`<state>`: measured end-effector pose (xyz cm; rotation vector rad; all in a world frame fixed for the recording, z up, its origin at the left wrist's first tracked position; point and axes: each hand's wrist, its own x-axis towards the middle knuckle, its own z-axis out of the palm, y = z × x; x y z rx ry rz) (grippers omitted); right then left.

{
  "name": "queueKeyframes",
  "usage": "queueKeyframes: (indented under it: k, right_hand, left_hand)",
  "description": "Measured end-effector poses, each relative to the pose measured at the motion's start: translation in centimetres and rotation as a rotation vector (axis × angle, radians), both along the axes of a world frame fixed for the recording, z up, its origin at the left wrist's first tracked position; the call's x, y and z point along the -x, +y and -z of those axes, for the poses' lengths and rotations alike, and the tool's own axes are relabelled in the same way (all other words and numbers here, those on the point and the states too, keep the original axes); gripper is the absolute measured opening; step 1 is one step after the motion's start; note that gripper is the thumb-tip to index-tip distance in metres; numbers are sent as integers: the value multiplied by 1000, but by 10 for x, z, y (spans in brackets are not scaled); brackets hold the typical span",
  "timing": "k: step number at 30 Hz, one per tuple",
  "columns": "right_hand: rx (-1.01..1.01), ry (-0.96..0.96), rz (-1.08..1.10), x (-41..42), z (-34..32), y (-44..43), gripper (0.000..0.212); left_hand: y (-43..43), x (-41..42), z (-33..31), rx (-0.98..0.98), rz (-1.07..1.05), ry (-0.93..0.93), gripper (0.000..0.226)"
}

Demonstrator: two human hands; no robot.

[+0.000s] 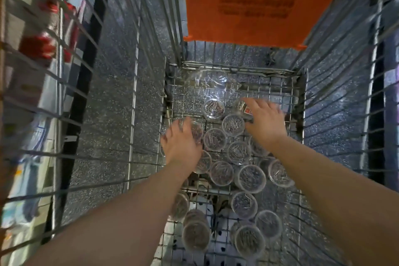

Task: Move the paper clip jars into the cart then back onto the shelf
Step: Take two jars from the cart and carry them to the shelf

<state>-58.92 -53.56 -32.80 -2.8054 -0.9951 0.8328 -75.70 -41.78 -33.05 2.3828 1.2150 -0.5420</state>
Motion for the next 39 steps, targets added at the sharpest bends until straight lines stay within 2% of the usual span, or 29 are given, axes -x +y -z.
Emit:
queueKeyframes:
  k: [5,8,11,17,21,25,28,30,34,39]
  right_hand:
    - [-20,-32,63,13,8,2,70]
    - [-66,-35,68,22,5,-13,65]
    - [-43,-18,73,29,-3,-29,63]
    - [-60,12,77,37,-27,-37,59]
    - [-20,10,-61,59,-42,-37,56]
    - [1,66,-183,92,-52,-49,60]
    - [150,89,-202,109,-50,-67,71]
    - [215,74,-200,112,-47,-78,68]
    - [161,31,-177,121,-50,-81,61]
    - [81,202,-283,167,-43,-61,65]
  left_hand:
    - [9,3,15,63,89,29,84]
    - [13,-6,16,92,119,24,75]
    - [10,-12,10,41,71,-30,61]
    - [-1,-4,-23,53,-67,-137,63]
    - [-12,15,-43,52,-55,-177,64]
    - [-37,41,-53,156,-89,-167,70]
    - [-55,57,-58,170,-109,-164,69]
    - [-65,67,-61,169,-121,-176,69]
    - [-73,83,-64,179,-223,-158,69]
    - [-74,93,-65,176,-298,-109,68]
